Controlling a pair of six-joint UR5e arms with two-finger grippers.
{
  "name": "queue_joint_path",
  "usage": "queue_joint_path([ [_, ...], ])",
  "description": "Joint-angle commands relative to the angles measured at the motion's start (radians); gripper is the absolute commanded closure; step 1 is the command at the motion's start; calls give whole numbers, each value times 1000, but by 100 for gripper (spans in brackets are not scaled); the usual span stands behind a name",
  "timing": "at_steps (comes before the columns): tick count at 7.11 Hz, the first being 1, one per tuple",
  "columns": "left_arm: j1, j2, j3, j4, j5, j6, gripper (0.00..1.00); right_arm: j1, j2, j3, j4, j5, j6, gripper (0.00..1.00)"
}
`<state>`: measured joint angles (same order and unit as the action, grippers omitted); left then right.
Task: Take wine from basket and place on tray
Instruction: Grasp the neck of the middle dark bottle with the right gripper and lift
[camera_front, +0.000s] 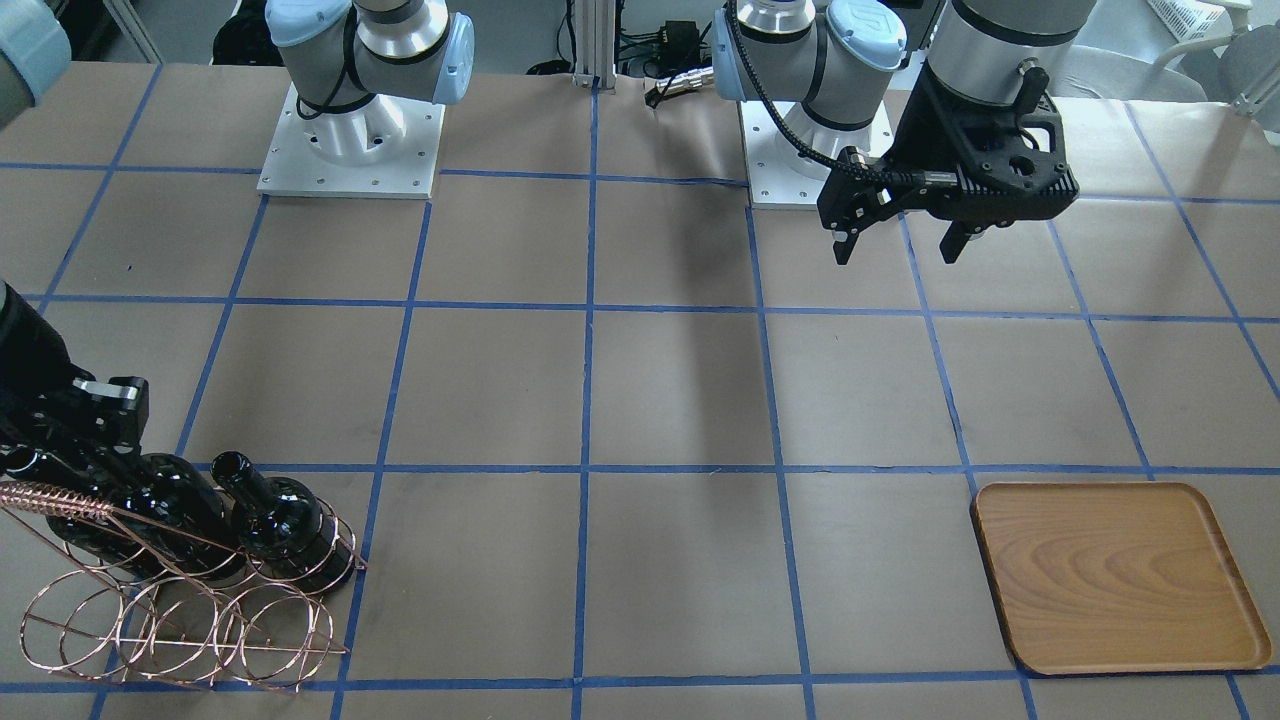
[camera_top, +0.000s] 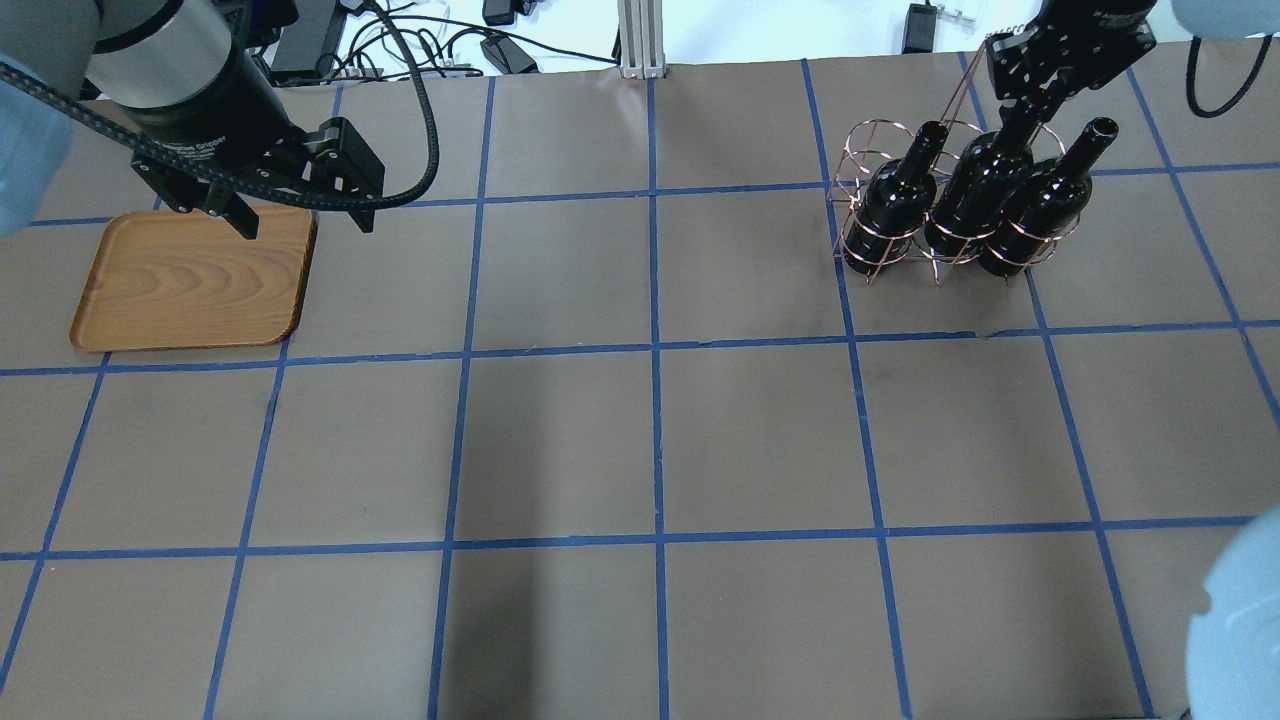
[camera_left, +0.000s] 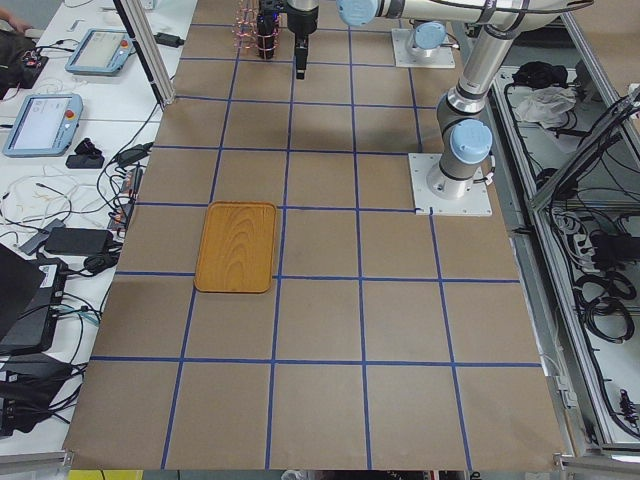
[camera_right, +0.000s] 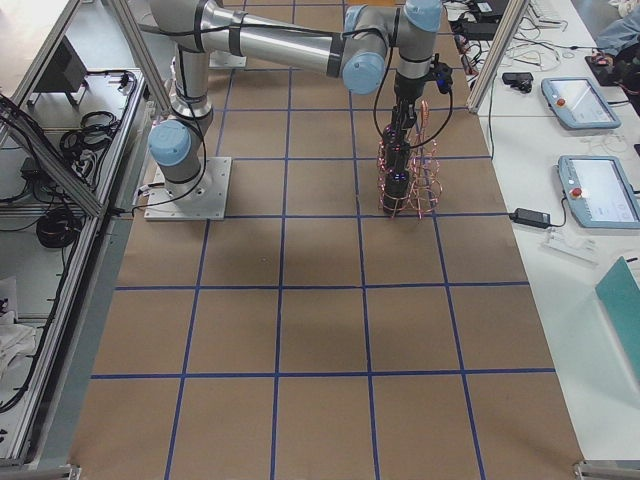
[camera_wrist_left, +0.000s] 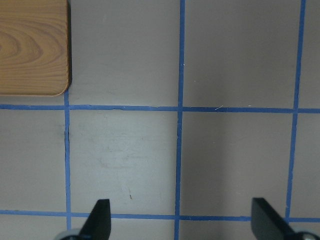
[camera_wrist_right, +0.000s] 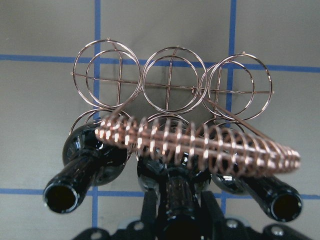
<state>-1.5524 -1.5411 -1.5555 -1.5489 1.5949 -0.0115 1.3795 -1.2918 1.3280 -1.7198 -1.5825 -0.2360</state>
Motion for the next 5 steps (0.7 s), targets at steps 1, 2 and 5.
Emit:
queue_joint_path([
  [1,0,-2,0,1,-1,1,0,0,-72,-82,118,-7,3,84],
  [2,0,-2,0,4,-1,1,0,3,-127,-87,194,-10,3,84],
  [5,26,1,3,7,0,10,0,85,-198,15,325,-11,198,89],
])
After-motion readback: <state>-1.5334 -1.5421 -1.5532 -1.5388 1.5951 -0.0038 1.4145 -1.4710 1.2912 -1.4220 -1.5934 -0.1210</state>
